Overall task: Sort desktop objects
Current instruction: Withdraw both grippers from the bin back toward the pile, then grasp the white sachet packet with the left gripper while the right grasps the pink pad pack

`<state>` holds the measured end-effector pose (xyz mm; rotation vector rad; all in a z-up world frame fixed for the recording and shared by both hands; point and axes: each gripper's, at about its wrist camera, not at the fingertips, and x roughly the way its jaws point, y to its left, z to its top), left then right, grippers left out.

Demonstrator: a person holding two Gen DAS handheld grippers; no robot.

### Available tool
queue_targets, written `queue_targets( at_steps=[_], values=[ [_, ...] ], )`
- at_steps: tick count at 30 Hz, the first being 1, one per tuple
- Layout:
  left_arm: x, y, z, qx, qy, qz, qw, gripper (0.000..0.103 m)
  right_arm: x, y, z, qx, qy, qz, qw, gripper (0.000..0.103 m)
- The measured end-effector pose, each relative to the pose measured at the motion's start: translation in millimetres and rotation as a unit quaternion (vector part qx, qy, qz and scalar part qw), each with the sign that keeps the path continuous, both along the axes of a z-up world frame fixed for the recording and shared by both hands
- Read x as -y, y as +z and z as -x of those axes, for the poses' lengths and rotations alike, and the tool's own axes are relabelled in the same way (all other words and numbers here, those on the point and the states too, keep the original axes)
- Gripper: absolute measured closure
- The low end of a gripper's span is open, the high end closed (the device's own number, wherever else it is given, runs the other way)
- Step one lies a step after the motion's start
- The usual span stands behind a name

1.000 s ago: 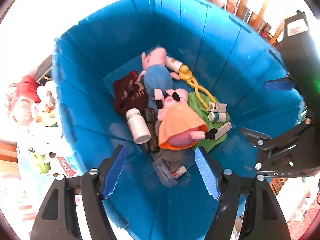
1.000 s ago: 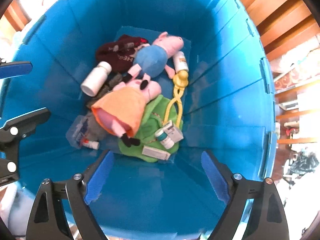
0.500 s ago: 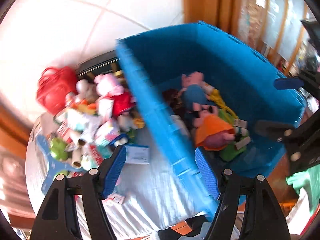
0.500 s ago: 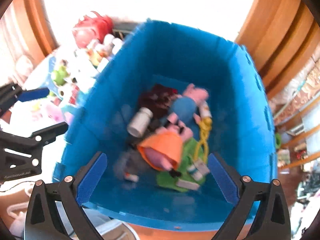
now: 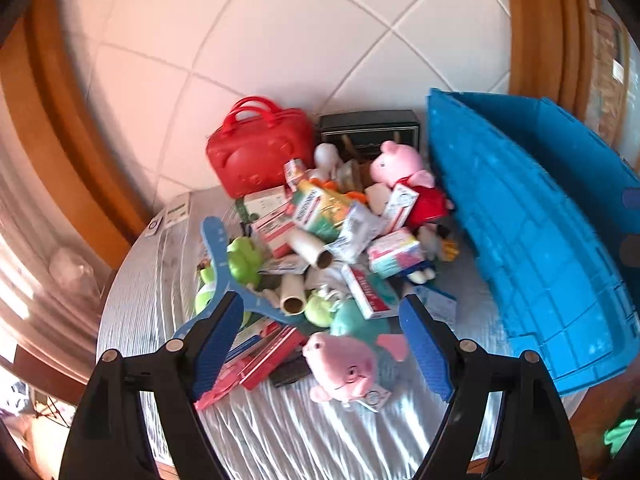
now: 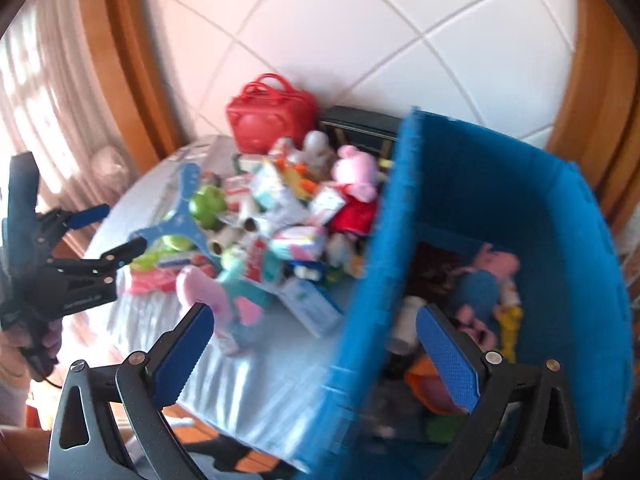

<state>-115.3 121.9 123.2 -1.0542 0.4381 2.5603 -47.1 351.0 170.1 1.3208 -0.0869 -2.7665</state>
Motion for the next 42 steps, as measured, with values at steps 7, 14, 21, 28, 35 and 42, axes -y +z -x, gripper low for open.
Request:
queue_targets(
  at_steps=[7, 14, 21, 28, 35, 42],
  values=[
    [61.2, -37.0, 32.4, 0.009, 0.039, -0.019, 0.999, 0.023, 59.9, -26.4, 32.7, -0.018, 0.009, 0.006, 1.0, 0.0],
    [92.5, -82.7, 67.9, 0.02, 0.056, -0.041, 0.9974, 0.023, 80.6, -65.5, 65.8, -0.025, -0.044, 0.007, 0.999, 0.0],
    [90.4, -126.9, 107.9, 0.038, 0.056, -0.043, 0.9968, 0.023, 78.9, -109.7, 88.3, -0.024, -0.111, -0.006, 0.993, 0.0],
    [64.1, -154.1, 145.6, 0.054, 0.03, -0.046, 0.997, 0.023, 62.6, -158.2, 109.6, -0.002, -0.173, 0.037, 0.984, 0.0],
    [13.7, -168.3, 173.8, 0.046, -0.057, -0.053, 0.9959, 0.023, 46.3, -189.9, 133.0, 0.005, -0.229, 0.073, 0.971, 0.0],
    [-54.5, -186.4, 200.0, 0.05, -0.148, -0.04, 0.9869, 0.023, 33.7, -204.8, 151.0, 0.012, -0.264, 0.09, 0.96, 0.0]
  ],
)
